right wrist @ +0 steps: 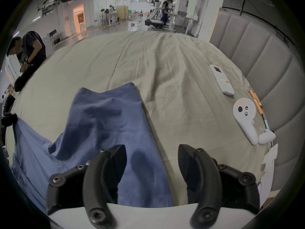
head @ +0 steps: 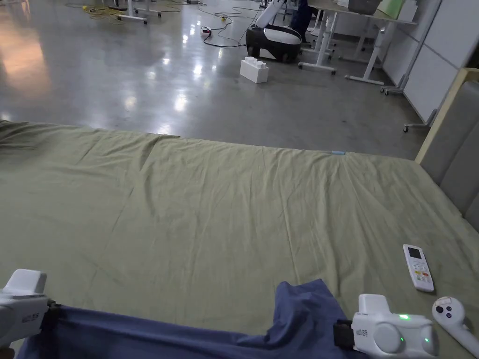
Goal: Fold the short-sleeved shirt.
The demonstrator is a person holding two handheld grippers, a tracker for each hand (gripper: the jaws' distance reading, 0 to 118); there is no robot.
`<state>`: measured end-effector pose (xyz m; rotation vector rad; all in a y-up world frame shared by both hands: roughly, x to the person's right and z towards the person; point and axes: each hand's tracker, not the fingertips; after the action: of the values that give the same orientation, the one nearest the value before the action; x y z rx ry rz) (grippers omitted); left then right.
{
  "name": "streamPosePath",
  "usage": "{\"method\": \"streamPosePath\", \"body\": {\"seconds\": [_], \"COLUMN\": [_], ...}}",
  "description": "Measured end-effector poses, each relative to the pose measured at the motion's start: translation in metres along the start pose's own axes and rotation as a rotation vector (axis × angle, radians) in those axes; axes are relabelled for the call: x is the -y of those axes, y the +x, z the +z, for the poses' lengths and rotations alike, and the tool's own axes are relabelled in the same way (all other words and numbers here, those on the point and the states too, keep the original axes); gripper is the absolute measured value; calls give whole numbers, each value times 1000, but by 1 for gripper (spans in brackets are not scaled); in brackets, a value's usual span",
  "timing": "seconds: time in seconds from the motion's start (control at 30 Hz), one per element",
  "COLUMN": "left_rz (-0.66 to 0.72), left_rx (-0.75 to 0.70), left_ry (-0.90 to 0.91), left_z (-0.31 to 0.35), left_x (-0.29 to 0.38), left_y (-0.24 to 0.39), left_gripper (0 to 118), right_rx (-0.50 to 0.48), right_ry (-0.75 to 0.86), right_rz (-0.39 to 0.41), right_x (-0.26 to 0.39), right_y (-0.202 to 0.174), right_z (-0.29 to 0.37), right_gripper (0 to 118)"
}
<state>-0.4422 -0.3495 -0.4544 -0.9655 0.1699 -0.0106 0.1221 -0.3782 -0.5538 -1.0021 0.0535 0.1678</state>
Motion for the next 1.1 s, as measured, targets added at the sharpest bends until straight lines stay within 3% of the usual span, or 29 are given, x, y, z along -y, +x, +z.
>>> {"method": "streamPosePath", "body": {"seconds": [0.13, 0.3, 0.37, 0.4, 0.47, 0.73, 1.1], "left_rz": [6, 3, 2, 2, 4, 51, 102], "left_rx": [-3, -10, -12, -11, -9, 10, 63], "left_ry": [8, 13, 15, 17, 19, 48, 175], "left_z": [5, 7, 7, 8, 11, 26, 100], "left_x": [1, 1, 1, 2, 3, 8, 37], "left_y": [1, 4, 4, 5, 6, -3, -20], "left_gripper": [6, 6, 6, 6, 6, 6, 6], "right_rx": [-56, -29, -28, -22, -14, -4, -31], "right_ry": [-77, -89, -69, -61, -48, 57, 206], "right_rz": [4, 34, 60, 74, 92, 67, 29], "right_x": [-9, -17, -16, -17, -14, -4, 33], "right_y": [-5, -8, -10, -11, -15, -11, 11], "right_z": [-25, -24, -22, -22, -21, 9, 122], "right_gripper": [73, 67, 45, 23, 3, 1, 1]}}
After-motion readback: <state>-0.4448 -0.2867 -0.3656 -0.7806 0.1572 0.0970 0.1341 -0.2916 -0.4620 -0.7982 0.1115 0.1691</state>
